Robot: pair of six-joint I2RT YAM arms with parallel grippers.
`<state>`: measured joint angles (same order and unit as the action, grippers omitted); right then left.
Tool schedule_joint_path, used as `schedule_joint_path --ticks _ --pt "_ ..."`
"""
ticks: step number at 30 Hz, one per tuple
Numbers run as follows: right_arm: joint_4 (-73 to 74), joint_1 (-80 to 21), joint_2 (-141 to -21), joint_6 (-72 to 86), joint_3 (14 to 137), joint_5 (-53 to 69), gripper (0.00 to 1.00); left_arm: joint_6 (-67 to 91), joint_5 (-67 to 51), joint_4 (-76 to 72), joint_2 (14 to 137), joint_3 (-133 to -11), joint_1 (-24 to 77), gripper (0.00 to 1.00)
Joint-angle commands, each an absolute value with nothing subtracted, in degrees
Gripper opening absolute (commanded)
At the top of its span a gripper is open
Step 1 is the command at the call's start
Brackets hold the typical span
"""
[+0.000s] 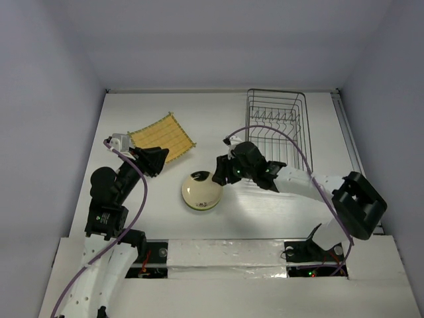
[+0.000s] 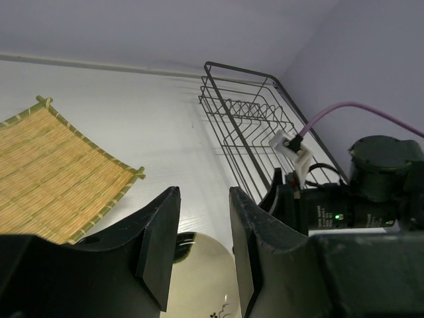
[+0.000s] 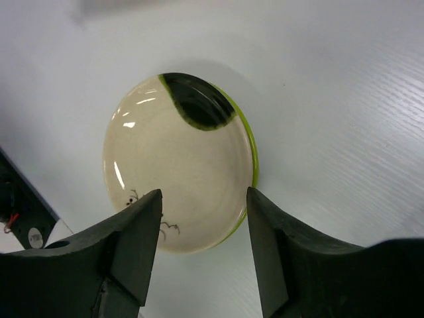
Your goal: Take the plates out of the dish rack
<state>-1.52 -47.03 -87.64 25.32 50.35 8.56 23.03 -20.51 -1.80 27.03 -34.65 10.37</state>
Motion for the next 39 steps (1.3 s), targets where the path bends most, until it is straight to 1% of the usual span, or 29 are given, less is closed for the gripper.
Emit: schedule_joint_path --ticks 1,2,6,7,9,10,11,12,13,14,15,17,18,19,21,23,24,26,27,28,32,35,39 --pt "-0.97 -48.08 -81.23 24.26 52.55 5.19 0.6 22.94 -21.36 -4.31 27.33 -37.18 10.02 0.33" --pt "-0.36 -48.08 -80.25 24.08 52.73 4.92 0.65 22.94 -21.36 -4.31 27.33 -37.09 10.02 0.33" --pt "1.48 -48.08 -75.16 23.64 53.44 3.35 0.66 22.94 -21.45 -4.39 27.42 -37.09 10.02 0.33" --pt "1.58 -48.08 -73.84 23.64 53.35 2.73 0.65 22.94 -21.45 -4.31 27.42 -37.09 10.02 0.33" --pt "0.18 -48.6 -68.16 23.64 52.3 1.06 0.48 22.94 -21.53 -4.48 27.42 -37.09 10.02 0.33" --pt "-1.91 -48.6 -65.85 23.56 51.6 0.88 0.34 22.94 -21.53 -4.48 27.42 -37.09 10.02 0.33" --pt "-3.15 -48.6 -63.66 23.47 50.72 0.36 0.02 22.85 -21.62 -4.48 27.42 -37.18 10.02 0.33" --pt "-3.51 -48.6 -59.02 23.47 50.45 -2.52 0.0 22.94 -21.71 -4.48 27.33 -37.18 10.02 0.33" --pt "-3.86 -48.6 -56.63 23.03 49.93 -6.12 0.0 22.94 -22.58 -4.83 27.33 -37.18 10.02 0.35" --pt "-4.22 -48.6 -54.34 23.03 49.92 -6.15 0.0 23.03 -23.28 -4.83 27.33 -37.18 10.02 0.38" --pt "-4.57 -48.6 -51.97 22.24 49.05 -10.42 0.0 23.11 -24.42 -5.53 27.33 -37.0 10.02 0.41" --pt "-5.1 -48.6 -45.29 21.8 48.08 -15.53 0.0 23.12 -26.35 -5.97 27.25 -37.0 10.02 0.49" --pt "-5.1 -48.6 -43.18 21.62 47.64 -20.52 0.01 23.12 -26.45 -5.98 27.25 -37.09 10.02 0.52" --pt "-5.01 -48.6 -41.07 21.62 46.68 -22.92 0.04 23.03 -26.37 -5.8 27.33 -37.18 10.02 0.57" --pt "-5.01 -48.6 -34.74 22.06 45.36 -29.23 0.21 22.94 -25.32 -5.27 27.77 -37.44 10.02 0.61" --pt "-5.45 -48.6 -28.52 22.5 42.46 -33.03 0.37 22.94 -24.44 -5.19 28.04 -37.44 10.02 0.64" --pt "-5.45 -48.6 -26.56 23.02 41.41 -36.79 0.58 22.94 -24.09 -5.19 28.12 -37.53 10.02 0.65" --pt "-4.23 -48.6 -22.96 24.43 38.95 -41.03 0.8 23.2 -23.65 -5.53 27.86 -37.53 10.02 0.66" --pt "-3.87 -48.6 -19.63 25.3 38.15 -44.35 0.96 23.38 -23.47 -5.71 27.77 -37.62 10.02 0.66" --pt "-3.61 -48.6 -18.12 25.4 37.36 -45.69 1.0 23.2 -23.21 -5.54 27.25 -37.97 10.02 0.67" --pt "-0.19 -48.6 -13.1 25.66 35.51 -48.69 1.0 21.36 -17.59 -2.38 25.4 -41.56 10.02 0.69" --pt "2.28 -48.6 -11.95 25.66 35.33 -49.13 1.0 21.27 -16.79 -1.93 24.44 -42.45 10.02 0.7" --pt "2.11 -48.6 -12.04 26.36 34.54 -47.12 1.0 22.5 -16.96 -0.8 25.4 -41.84 10.02 0.69"
